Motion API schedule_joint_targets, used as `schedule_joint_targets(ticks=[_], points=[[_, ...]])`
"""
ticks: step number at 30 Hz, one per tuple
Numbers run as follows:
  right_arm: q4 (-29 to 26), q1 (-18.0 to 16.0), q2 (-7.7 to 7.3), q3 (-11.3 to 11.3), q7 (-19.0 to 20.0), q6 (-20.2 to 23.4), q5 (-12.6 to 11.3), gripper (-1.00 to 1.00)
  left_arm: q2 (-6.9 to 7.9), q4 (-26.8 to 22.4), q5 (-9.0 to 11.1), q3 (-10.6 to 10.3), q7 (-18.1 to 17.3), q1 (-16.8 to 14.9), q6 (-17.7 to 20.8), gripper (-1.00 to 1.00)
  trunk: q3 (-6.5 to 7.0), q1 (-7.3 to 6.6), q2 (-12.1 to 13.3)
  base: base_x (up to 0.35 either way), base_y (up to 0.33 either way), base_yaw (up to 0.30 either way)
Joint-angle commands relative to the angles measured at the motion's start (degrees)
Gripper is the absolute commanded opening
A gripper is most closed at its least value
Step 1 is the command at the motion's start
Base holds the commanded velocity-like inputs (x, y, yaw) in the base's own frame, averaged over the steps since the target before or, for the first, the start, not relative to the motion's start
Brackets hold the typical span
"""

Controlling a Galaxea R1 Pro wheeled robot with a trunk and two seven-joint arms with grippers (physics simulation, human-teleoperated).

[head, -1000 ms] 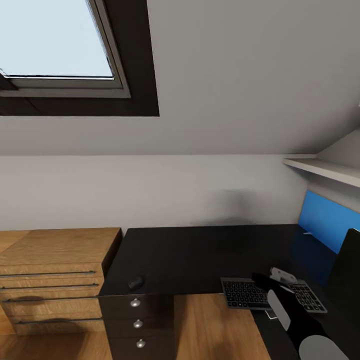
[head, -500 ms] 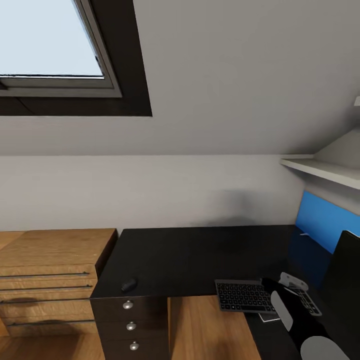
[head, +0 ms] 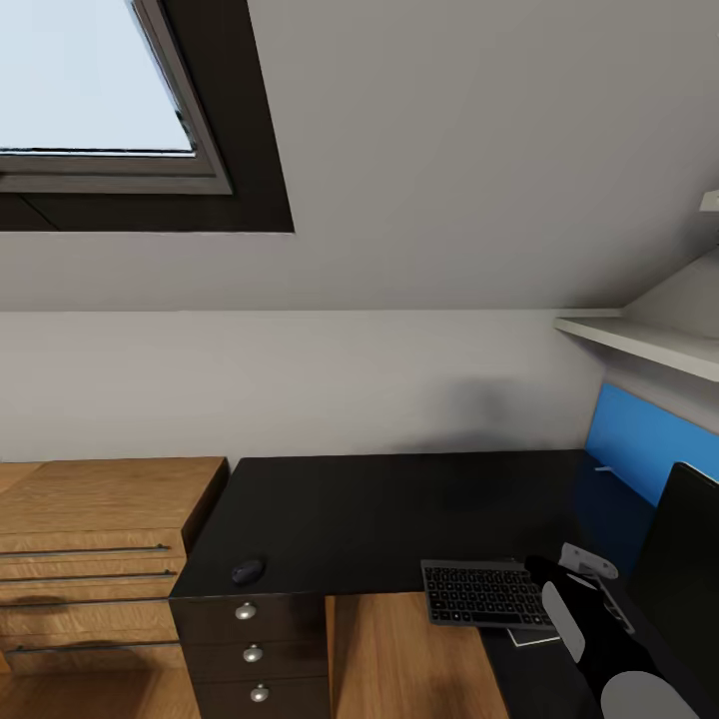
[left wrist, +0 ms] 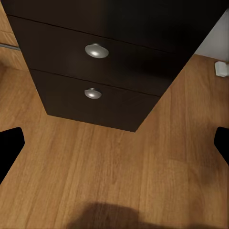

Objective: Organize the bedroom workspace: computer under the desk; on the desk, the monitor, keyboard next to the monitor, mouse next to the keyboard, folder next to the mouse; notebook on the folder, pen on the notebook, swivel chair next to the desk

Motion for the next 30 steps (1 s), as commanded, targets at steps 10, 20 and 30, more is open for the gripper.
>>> schedule_joint_targets(ticks=[10, 20, 30], points=[[-0.1, 0.0, 0.04, 0.0, -0.1, 0.2, -0.5, 1.0, -0.05, 0.0, 0.1, 0.2, -0.1, 0.0, -0.1, 1.0, -0.03, 0.02, 0.0, 0.004, -0.016, 0.0], [-0.1, 0.0, -0.35, -0.1, -0.1, 0.1, -0.5, 1.0, -0.05, 0.0, 0.1, 0.2, -0.1, 0.0, -0.2, 1.0, -0.03, 0.02, 0.0, 0.0, 0.0, 0.0], [-0.5, 0.0, -1.1, 0.1, -0.2, -0.3, 0.0, 1.0, -0.05, 0.0, 0.1, 0.3, -0.2, 0.0, -0.2, 1.0, -0.03, 0.02, 0.0, 0.0, 0.0, 0.0]])
